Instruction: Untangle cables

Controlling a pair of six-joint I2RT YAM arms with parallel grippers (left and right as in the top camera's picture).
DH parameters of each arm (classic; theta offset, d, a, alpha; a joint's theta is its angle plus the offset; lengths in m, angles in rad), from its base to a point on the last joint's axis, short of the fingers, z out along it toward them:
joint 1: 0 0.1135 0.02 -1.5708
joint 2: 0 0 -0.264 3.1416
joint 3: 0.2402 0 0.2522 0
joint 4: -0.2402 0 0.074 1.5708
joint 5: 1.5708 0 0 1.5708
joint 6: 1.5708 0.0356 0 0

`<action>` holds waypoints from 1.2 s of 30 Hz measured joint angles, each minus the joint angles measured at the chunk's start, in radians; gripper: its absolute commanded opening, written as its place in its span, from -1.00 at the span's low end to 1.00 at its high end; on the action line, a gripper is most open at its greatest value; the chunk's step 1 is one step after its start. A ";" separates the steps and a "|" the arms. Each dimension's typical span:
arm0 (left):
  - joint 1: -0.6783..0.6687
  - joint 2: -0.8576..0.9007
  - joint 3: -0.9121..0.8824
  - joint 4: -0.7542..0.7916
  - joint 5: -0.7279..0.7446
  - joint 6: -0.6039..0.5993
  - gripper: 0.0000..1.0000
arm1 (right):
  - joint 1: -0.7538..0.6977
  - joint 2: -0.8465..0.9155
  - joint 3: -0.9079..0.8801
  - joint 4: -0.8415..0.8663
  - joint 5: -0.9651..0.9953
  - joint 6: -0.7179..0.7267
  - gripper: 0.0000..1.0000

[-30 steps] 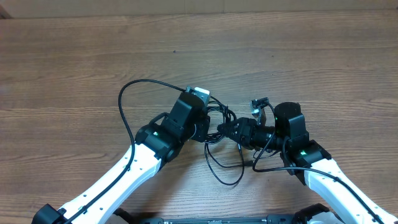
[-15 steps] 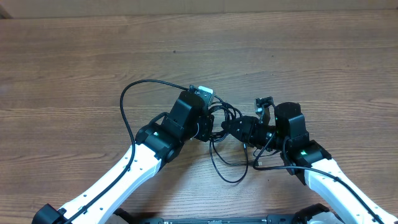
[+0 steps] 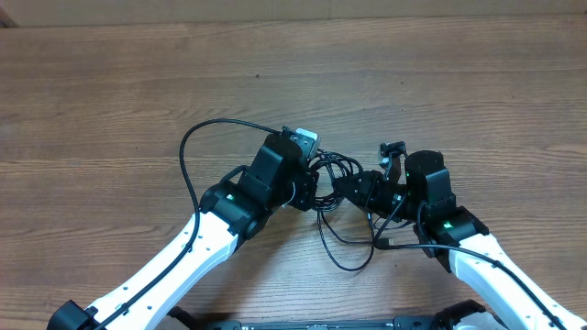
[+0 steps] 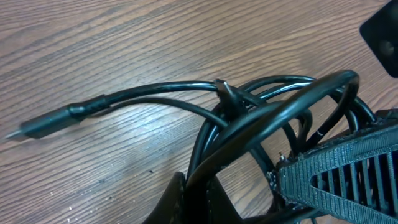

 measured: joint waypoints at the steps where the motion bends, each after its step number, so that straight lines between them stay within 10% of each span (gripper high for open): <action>1: 0.000 0.000 0.000 0.000 0.001 0.000 -0.91 | 0.000 0.000 0.000 0.000 -0.004 0.003 -0.92; 36: -0.020 -0.015 0.032 -0.209 -0.339 0.000 -0.92 | 0.000 0.011 -0.004 0.497 -0.331 0.401 -0.92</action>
